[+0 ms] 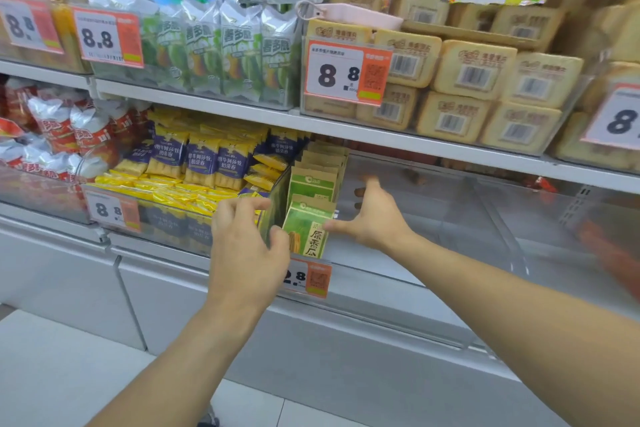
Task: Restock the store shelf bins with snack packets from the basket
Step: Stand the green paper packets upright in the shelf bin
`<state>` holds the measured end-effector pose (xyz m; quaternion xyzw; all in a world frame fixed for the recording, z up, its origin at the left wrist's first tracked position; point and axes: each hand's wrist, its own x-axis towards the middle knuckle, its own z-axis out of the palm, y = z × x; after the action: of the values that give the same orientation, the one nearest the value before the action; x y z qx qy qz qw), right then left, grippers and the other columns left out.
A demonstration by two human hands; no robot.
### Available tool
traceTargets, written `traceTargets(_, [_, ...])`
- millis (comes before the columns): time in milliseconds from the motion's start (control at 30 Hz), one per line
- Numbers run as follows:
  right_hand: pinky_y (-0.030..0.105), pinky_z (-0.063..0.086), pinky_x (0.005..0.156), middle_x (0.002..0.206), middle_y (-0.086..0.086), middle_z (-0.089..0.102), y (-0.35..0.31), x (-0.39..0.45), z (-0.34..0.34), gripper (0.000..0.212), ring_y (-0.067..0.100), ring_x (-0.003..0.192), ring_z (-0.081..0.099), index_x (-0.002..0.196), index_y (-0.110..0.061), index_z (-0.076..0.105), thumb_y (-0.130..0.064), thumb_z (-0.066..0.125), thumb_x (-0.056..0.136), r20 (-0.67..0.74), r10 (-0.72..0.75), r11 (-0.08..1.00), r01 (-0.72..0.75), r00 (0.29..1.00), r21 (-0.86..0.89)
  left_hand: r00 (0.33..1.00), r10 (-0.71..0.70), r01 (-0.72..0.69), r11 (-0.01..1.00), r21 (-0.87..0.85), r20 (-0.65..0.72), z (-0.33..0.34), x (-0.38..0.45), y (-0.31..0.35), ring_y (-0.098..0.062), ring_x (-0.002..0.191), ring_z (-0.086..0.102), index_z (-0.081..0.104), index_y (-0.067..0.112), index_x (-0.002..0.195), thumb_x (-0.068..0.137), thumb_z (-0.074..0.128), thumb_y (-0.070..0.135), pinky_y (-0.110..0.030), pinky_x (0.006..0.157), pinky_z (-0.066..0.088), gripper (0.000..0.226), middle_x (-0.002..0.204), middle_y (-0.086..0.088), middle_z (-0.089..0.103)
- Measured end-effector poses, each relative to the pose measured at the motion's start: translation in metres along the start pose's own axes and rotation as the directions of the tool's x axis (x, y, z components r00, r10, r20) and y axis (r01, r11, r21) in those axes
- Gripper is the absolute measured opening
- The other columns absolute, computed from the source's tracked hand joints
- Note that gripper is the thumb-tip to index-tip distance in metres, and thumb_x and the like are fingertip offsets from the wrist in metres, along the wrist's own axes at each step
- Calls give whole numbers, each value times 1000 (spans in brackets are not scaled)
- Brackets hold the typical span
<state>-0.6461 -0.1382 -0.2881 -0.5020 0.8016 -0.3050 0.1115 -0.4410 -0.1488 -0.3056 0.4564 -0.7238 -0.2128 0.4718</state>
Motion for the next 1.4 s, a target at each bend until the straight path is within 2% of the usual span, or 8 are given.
traceTargets(100, [35, 53, 91, 124, -1, 60, -3, -32, -27, 75, 16, 107, 63, 135, -15, 47, -39, 85, 76, -122, -102, 988, 115, 987, 107, 993, 111, -112, 991, -70, -29, -6, -11, 13, -10, 90, 55, 64, 16, 101, 86, 60, 4, -19, 78, 42, 20, 103, 4, 56])
traceTargets(233, [30, 57, 68, 80, -9, 70, 10, -102, -62, 8, 12, 76, 69, 88, -21, 68, -20, 76, 86, -161, -235, 938, 267, 959, 223, 975, 112, -83, 984, -156, 190, 4, -41, 26, -6, 69, 55, 67, 18, 87, 87, 61, 5, -11, 61, 40, 14, 79, 8, 61])
traceTargets(333, [21, 53, 62, 75, -7, 71, 49, -163, -70, 10, 11, 72, 69, 83, -21, 69, -14, 76, 86, 13, -229, 946, 220, 973, 239, 876, 145, -122, 989, -79, 461, 22, -79, 23, -1, 65, 53, 64, 19, 91, 90, 62, 13, -9, 61, 38, 7, 73, 12, 56])
traceTargets(467, [10, 45, 66, 78, -10, 72, 124, -232, -45, 12, 1, 72, 65, 83, -24, 70, -14, 75, 88, 289, -71, 982, 15, 955, 190, 604, 84, -180, 983, 33, 793, 50, -144, 6, -1, 68, 56, 61, 27, 94, 93, 60, 22, -17, 63, 39, 5, 77, 17, 58])
traceTargets(600, [21, 51, 79, 90, -4, 72, 202, -284, 1, 4, 11, 86, 67, 92, -23, 70, -23, 73, 89, 409, 124, 988, -153, 904, 38, 410, -89, -209, 960, 189, 908, 72, -216, -18, -5, 75, 58, 63, 23, 107, 95, 56, 31, -9, 59, 34, 16, 80, 15, 62])
traceTargets(733, [34, 47, 96, 122, 7, 60, 257, -320, 27, 38, 25, 115, 56, 123, -19, 61, -39, 64, 90, 473, 317, 937, -194, 822, -291, 281, -201, -200, 944, 262, 938, 90, -271, -30, -15, 84, 63, 58, 18, 114, 96, 55, 33, -22, 73, 49, 24, 93, 1, 66])
traceTargets(1033, [36, 48, 98, 131, 11, 60, 259, -342, 33, 55, 28, 122, 56, 135, -14, 56, -49, 60, 94, 548, 355, 927, -209, 757, -312, 313, -411, -322, 802, 503, 856, 132, -307, -37, -22, 128, 43, 63, 25, 88, 90, 49, 64, -50, 107, 34, 42, 108, 3, 64])
traceTargets(1400, [32, 46, 103, 144, 12, 35, 243, -334, 37, 88, 27, 112, 62, 145, -17, 40, -30, 89, 72, 514, 607, 761, -629, 606, -157, 404, -395, 69, 912, 404, 825, 128, -300, -17, -17, 82, 64, 63, 19, 83, 84, 76, 27, -31, 75, 54, 15, 85, 0, 67])
